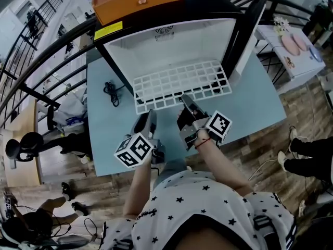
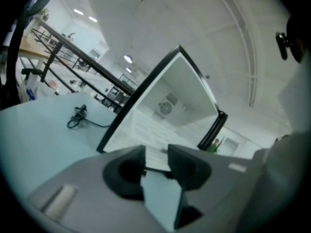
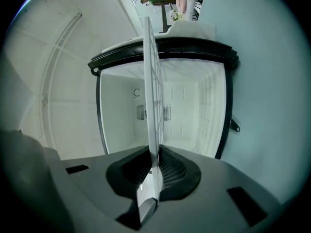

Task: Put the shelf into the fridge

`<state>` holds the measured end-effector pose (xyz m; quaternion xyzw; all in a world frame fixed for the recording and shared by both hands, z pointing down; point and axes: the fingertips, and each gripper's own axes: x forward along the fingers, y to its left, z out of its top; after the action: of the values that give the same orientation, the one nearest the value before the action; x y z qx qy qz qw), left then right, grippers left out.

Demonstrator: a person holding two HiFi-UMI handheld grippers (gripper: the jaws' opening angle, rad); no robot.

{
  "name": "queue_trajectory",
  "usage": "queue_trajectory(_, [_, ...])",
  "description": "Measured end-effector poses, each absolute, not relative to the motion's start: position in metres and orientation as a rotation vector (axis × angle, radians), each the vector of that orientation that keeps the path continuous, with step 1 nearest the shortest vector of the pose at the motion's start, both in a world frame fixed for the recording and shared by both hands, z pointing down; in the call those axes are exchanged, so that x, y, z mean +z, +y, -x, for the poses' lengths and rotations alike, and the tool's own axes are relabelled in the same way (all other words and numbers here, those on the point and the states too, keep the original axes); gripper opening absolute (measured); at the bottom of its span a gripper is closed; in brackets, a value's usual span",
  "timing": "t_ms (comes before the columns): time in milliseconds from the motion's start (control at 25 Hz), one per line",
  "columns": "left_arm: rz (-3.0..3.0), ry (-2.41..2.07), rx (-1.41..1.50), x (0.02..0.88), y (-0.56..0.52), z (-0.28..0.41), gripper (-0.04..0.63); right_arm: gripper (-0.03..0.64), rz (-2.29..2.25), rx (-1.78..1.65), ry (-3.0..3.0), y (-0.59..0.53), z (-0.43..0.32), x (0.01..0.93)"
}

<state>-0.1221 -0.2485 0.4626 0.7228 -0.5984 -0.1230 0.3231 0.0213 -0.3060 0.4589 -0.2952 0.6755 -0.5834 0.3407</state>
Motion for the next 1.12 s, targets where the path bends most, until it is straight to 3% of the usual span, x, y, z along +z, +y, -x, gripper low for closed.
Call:
queue_trajectory(280, [-1.899, -1.562, -0.321, 0.464, -0.249, 0.122, 0.141, 0.043, 0.927, -1.368, 1.885, -0.314, -0.049, 0.451])
queue_trajectory(480, [-1.900, -1.558, -0.320, 0.464, -0.249, 0.123, 0.141, 0.092, 1.107, -1.266, 1.828, -0.327, -0.112, 0.453])
queue_trajectory(760, [-1.909, -1.552, -0.300, 0.464, -0.248, 0.122, 0.140, 0.092, 1.279, -1.115, 1.777, -0.346, -0.185, 0.446])
queue_trajectory(1120, [-1.940, -1.565, -0.280, 0.465, -0.249, 0.123, 0.140, 0.054, 1.327, -1.151, 1.794, -0.348, -0.192, 0.452])
